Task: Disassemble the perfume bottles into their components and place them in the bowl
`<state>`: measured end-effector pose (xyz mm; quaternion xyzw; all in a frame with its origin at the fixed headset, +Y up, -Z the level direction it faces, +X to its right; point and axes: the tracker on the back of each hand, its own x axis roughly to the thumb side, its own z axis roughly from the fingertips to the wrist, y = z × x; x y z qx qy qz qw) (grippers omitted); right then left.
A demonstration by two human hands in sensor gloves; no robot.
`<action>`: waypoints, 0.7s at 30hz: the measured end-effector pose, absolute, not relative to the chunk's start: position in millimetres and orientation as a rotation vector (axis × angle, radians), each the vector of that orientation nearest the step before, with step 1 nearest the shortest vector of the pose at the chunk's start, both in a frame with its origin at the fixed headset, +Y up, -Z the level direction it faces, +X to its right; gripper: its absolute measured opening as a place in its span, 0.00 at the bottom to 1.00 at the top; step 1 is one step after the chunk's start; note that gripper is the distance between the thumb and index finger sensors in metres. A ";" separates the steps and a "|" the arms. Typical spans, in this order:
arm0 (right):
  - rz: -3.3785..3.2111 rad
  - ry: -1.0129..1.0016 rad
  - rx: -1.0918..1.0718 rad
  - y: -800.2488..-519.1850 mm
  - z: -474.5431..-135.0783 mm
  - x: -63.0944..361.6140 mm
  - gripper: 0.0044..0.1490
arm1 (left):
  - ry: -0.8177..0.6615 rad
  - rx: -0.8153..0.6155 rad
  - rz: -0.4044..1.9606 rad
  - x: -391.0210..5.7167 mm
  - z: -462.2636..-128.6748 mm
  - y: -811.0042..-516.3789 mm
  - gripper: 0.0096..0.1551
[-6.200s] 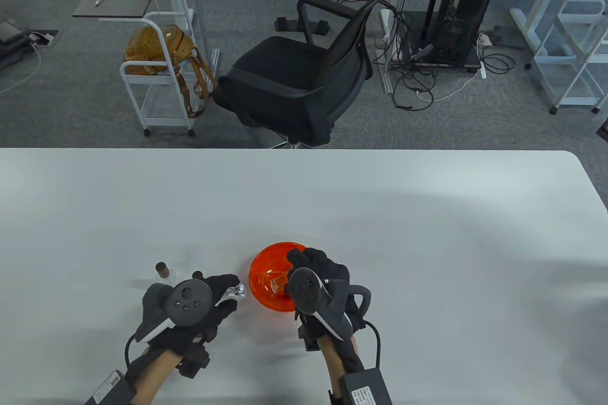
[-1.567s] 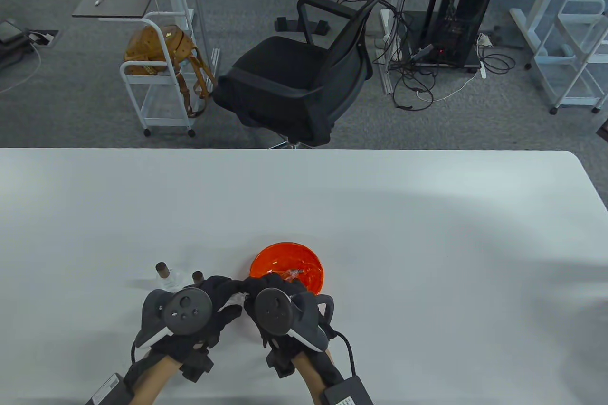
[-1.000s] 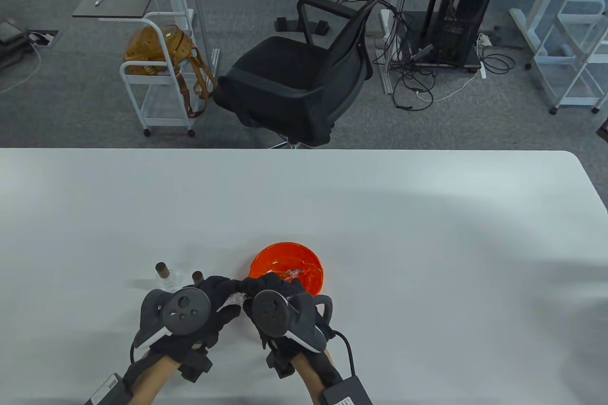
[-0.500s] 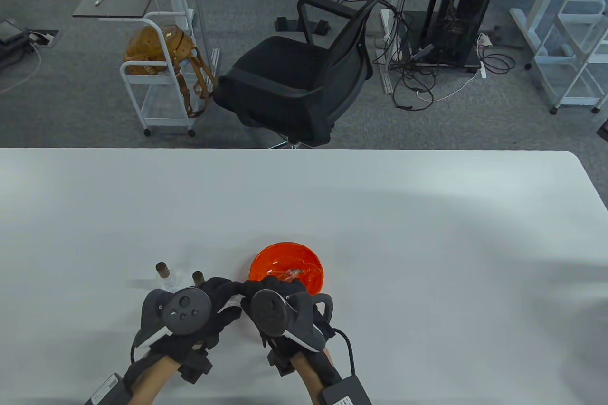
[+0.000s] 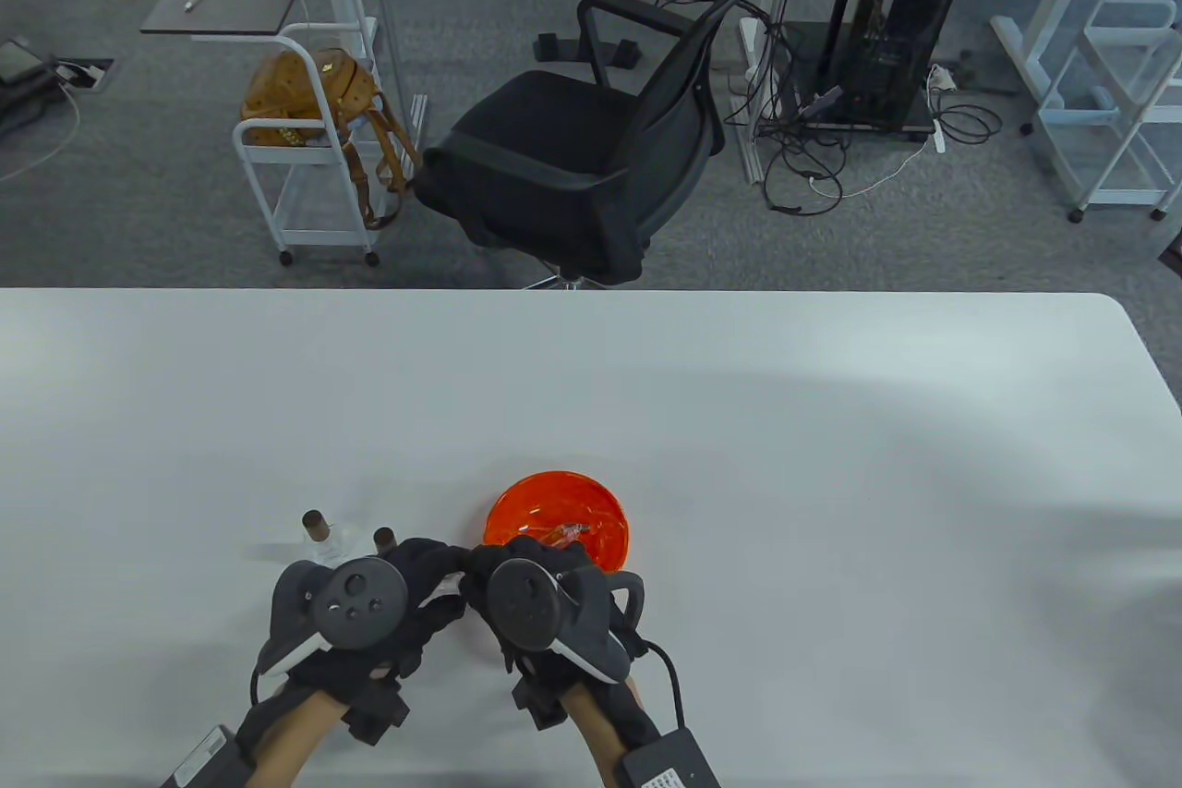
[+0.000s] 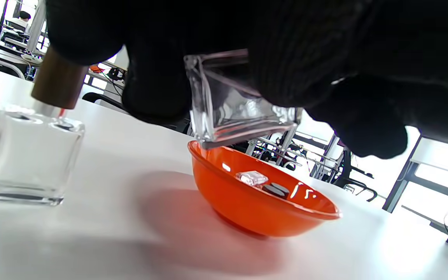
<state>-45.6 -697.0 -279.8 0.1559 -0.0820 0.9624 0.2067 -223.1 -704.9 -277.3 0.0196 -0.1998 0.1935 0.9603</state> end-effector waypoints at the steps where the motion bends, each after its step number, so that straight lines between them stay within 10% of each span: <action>1: 2.683 -0.214 0.443 -697.7 -279.8 -45.4 0.26 | -0.403 0.047 0.390 -222.6 -277.2 -704.3 0.30; 21: 2.658 -0.196 0.435 -696.2 -278.5 -43.6 0.32 | -0.384 0.052 0.414 -223.9 -278.8 -704.0 0.30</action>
